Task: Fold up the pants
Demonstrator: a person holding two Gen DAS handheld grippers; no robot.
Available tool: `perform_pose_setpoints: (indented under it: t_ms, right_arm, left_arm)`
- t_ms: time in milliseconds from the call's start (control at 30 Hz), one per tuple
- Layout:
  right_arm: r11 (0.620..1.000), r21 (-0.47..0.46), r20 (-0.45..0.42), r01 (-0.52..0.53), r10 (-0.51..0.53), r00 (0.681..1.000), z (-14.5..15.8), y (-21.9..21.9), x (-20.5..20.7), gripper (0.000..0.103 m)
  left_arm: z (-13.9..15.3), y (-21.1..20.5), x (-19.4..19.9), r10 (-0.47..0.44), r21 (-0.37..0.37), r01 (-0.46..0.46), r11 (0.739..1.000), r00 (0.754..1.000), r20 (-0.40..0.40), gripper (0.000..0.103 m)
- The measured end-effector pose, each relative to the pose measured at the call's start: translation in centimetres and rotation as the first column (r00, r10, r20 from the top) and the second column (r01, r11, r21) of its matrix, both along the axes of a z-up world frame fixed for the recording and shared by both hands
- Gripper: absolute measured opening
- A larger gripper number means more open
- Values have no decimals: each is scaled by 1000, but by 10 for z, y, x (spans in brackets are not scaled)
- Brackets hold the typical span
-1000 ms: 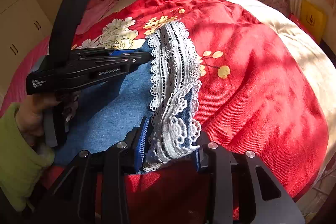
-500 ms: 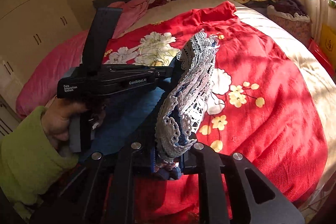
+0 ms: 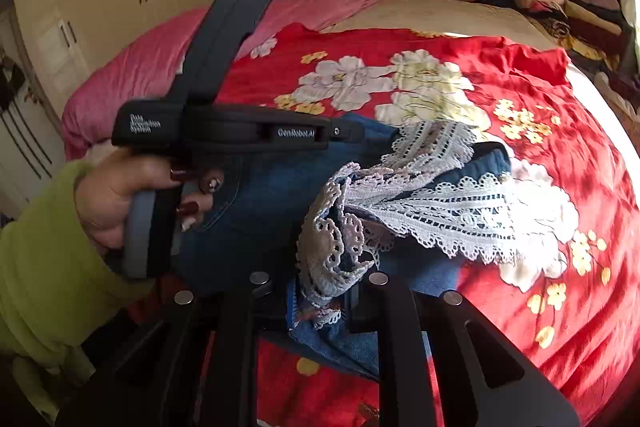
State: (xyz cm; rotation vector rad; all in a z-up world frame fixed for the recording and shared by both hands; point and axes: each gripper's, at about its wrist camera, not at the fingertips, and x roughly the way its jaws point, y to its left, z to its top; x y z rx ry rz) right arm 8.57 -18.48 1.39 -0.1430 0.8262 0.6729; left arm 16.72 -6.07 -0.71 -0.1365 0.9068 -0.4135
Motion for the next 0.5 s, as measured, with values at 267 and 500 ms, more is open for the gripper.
perform_pose_setpoints:
  t_ms: [267,500]
  right_arm:
    - [984,-119,-24,-130,128,991,-32,52,-19,37]
    - [994,40,1,-102,102,995,1,11,-37,48]
  left_arm:
    - [8,57,-41,81,-39,-81,996,997,-1,25]
    - [4,59,-72,37,-104,-38,994,999,-13,35]
